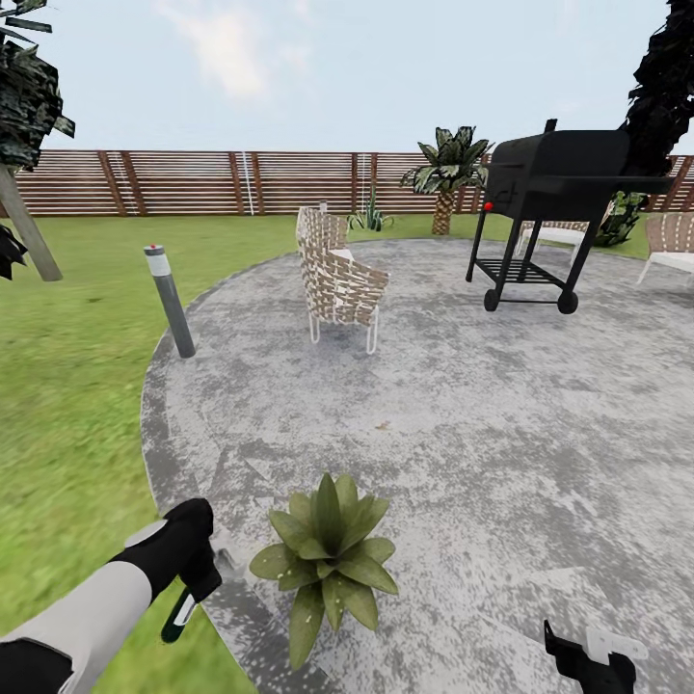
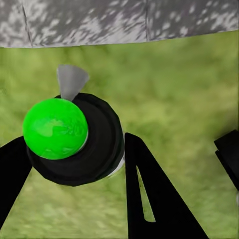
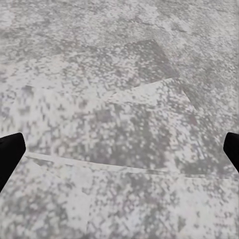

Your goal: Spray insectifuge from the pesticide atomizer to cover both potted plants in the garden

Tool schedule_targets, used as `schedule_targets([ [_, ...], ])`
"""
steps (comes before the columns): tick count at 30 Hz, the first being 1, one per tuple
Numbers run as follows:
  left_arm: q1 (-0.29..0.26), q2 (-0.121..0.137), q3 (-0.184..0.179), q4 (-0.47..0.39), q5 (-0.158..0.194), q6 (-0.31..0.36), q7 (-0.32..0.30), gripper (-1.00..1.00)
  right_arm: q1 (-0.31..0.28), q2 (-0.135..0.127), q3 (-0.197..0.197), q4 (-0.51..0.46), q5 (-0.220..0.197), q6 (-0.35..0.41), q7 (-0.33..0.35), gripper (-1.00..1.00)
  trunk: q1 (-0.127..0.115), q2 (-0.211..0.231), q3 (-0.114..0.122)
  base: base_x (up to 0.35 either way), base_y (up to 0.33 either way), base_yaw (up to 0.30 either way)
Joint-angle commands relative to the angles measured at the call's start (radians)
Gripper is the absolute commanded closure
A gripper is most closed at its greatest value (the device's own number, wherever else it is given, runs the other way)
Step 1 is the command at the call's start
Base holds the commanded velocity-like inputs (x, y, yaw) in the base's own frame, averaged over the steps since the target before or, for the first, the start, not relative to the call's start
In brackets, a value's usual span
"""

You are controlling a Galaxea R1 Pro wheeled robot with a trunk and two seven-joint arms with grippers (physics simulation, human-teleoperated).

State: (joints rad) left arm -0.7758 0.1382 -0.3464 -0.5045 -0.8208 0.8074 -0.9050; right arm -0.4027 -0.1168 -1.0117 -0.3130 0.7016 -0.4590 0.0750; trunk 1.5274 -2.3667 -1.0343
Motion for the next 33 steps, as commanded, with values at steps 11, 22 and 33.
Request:
schedule_targets([
  [11,0.044,0.014,0.089,0.006,-0.005,-0.014,0.018,1.0,-0.001,0.0,-0.008,0.0,0.002,-0.004,0.008,-1.0,0.0,0.0,-0.001,0.0,0.0,0.0],
  [22,0.044,0.018,0.185,-0.057,0.0,-0.036,0.015,1.0,-0.001,0.0,-0.008,0.0,0.002,-0.004,0.008,-1.0,0.0,0.0,-0.001,0.0,0.0,0.0],
  [33,0.061,0.019,0.188,0.051,0.005,-0.18,-0.011,1.0,-0.001,-0.001,-0.008,0.026,0.002,-0.004,0.006,-1.0,0.0,0.0,-0.001,0.0,0.0,0.0],
])
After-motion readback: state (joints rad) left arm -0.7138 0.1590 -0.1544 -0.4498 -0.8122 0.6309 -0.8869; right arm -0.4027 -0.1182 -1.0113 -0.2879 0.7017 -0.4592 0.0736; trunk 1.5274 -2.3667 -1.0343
